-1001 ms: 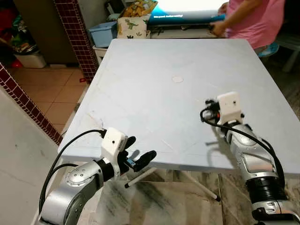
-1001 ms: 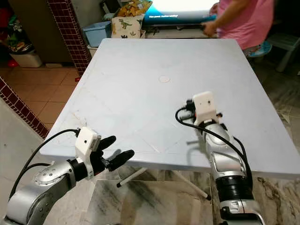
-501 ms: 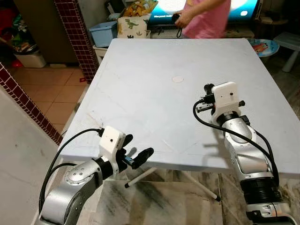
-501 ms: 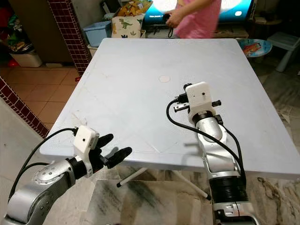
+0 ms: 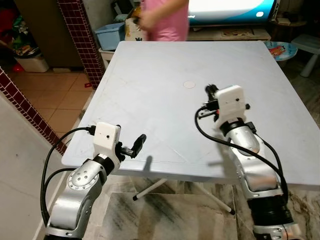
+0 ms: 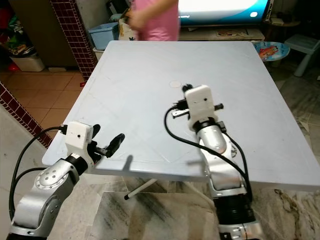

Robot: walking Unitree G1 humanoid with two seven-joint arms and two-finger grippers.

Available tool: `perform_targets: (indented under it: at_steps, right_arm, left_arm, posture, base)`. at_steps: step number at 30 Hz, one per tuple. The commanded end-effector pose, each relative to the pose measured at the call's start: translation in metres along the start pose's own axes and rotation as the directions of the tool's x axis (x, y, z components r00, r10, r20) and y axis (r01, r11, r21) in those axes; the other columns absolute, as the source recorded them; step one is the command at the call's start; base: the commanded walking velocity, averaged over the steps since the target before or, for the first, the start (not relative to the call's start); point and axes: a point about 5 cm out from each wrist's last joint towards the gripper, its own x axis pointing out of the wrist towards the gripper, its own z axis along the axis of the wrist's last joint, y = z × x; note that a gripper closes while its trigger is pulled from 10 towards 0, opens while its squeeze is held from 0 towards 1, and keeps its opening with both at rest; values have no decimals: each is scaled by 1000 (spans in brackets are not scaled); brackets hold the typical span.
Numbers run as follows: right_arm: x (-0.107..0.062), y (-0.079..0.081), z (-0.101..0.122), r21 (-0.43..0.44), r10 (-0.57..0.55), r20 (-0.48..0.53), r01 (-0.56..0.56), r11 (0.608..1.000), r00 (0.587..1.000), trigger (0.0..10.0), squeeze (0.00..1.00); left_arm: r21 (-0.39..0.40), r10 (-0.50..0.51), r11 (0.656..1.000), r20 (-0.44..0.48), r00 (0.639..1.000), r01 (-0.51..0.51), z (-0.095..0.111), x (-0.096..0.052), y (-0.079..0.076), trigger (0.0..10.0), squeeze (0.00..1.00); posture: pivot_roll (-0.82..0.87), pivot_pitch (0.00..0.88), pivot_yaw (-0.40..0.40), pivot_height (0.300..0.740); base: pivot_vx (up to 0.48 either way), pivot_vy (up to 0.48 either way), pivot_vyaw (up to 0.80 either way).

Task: Hang keys on a hook

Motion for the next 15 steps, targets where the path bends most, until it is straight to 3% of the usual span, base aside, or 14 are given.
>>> perform_targets:
  at_steps: [1, 3, 9, 15]
  right_arm:
    - [-2, 3, 2, 14, 8, 4, -8, 1000, 1000, 10000, 0]
    - [-3, 5, 7, 94, -12, 33, 9, 995, 999, 10000, 0]
    - [-15, 8, 8, 211, -33, 19, 28, 977, 999, 10000, 0]
    - [-22, 15, 1, 232, -2, -15, 6, 973, 1000, 10000, 0]
  left_arm:
    - [24, 58, 998, 14, 998, -58, 1, 0, 8, 10000, 0]
    - [38, 125, 991, 47, 991, -127, 4, 1, 15, 10000, 0]
    - [37, 189, 981, 76, 979, -192, 3, -3, 24, 10000, 0]
    - [45, 238, 969, 91, 967, -243, 3, -6, 30, 10000, 0]
  posture:
    - [-11, 41, 59, 740]
    - [-12, 34, 55, 740]
    - [-12, 27, 46, 740]
    - [-13, 25, 46, 740]
  base:
    - [0, 0, 0]
    - [0, 0, 0]
    - [0, 0, 0]
    - [0, 0, 0]
